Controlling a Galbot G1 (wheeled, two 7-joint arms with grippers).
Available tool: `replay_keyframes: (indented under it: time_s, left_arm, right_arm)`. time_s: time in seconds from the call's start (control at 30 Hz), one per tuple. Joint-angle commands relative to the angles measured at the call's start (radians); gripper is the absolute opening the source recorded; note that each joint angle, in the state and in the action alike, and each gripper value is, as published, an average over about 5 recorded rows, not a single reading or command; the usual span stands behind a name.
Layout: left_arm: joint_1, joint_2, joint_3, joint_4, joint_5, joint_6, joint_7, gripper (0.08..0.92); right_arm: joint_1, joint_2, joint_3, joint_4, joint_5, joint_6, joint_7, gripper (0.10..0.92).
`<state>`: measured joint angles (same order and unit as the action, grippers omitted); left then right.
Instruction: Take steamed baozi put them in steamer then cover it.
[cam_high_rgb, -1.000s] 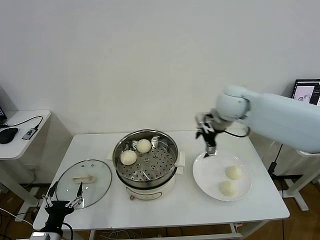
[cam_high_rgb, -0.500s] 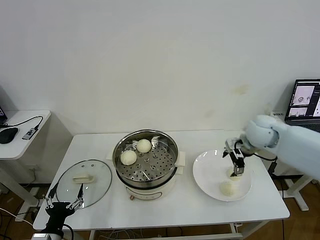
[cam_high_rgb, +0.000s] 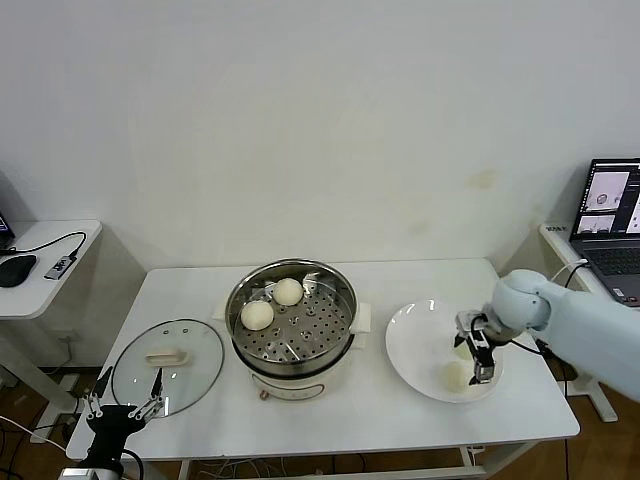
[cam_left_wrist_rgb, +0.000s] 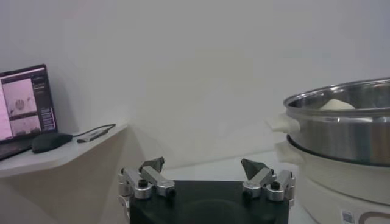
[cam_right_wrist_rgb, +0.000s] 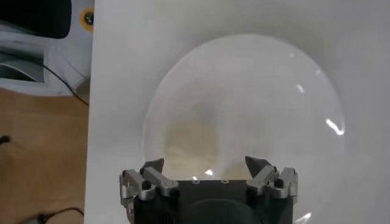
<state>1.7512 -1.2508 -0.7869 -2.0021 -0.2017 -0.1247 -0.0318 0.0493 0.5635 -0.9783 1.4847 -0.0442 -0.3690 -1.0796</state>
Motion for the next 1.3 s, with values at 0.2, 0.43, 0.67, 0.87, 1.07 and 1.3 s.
replay_keyframes:
  time_s: [0.2,0.43,0.67,0.87,1.07,1.3]
  left_arm:
    - [0.002,0.002,-0.004,0.003,-0.003,-0.003,0.001,0.823]
    - [0.003,0.003,-0.008,0.005,-0.004,-0.005,0.000,0.823]
    - [0.001,0.001,-0.008,0.008,-0.004,-0.006,0.000,0.823]
    - [0.000,0.001,-0.009,0.007,-0.005,-0.006,-0.001,0.823]
    - [0.000,0.005,-0.012,0.005,-0.006,-0.005,-0.001,0.823]
    - [-0.004,0.009,-0.010,0.004,-0.007,-0.004,-0.002,0.823]
  right_arm:
    - [-0.114,0.054,0.069,-0.068,-0.022,-0.006,0.038,0.823]
    - [-0.115,0.064,0.071,-0.080,-0.024,-0.034,0.050,0.780]
    - [-0.112,0.071,0.074,-0.084,-0.024,-0.040,0.045,0.671]
    - [-0.080,0.062,0.085,-0.076,-0.010,-0.036,0.035,0.605]
    - [0.065,0.040,0.056,-0.046,0.064,-0.041,0.014,0.602]
    - [0.270,0.083,0.036,-0.055,0.173,-0.047,-0.004,0.603]
